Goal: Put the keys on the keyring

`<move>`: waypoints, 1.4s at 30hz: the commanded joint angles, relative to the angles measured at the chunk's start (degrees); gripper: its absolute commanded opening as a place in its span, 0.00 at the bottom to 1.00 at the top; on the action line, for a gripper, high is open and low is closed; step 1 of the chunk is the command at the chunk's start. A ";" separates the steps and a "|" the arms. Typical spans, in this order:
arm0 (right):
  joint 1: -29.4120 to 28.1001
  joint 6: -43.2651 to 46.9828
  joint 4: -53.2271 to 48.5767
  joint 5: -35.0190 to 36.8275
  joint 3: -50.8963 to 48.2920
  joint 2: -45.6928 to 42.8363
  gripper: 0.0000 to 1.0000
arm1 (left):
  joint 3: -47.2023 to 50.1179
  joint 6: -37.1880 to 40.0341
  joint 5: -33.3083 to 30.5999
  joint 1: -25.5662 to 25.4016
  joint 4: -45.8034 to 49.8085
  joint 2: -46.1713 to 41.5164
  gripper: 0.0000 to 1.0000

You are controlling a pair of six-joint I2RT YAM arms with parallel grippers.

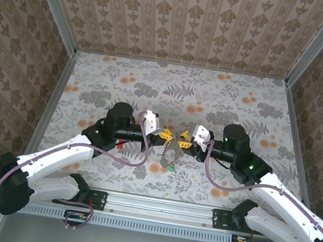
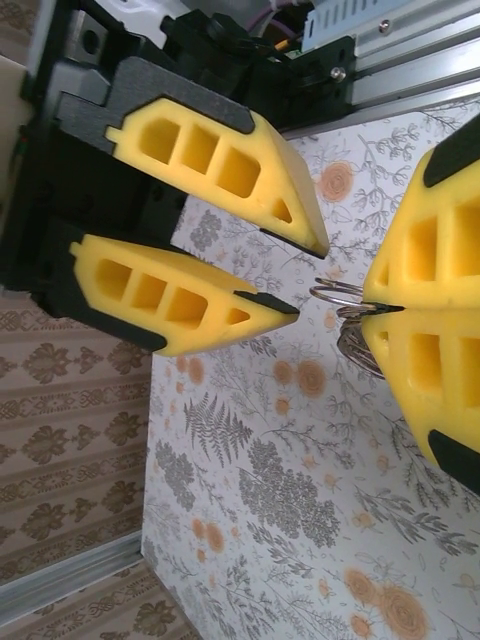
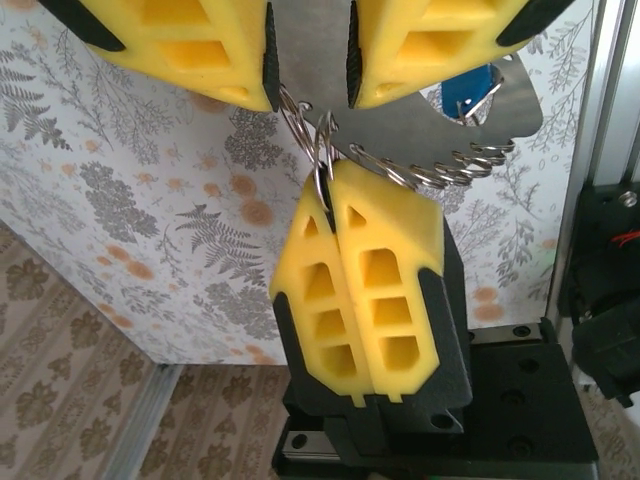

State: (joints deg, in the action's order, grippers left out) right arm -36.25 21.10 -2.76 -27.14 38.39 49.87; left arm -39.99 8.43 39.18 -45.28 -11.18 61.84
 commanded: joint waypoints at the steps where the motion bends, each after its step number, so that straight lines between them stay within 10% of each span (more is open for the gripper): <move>1: 0.39 -5.91 7.86 3.10 -3.73 -2.36 0.27 | 0.55 -3.56 2.75 0.45 -6.95 -1.38 0.00; 42: -0.58 -10.08 16.17 -0.79 -5.79 0.24 0.20 | 3.07 -10.01 1.28 0.52 -14.08 -0.24 0.00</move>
State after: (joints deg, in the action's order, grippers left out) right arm -36.51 11.77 10.46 -27.81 31.97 49.39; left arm -37.10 -0.45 39.83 -44.95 -21.50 61.89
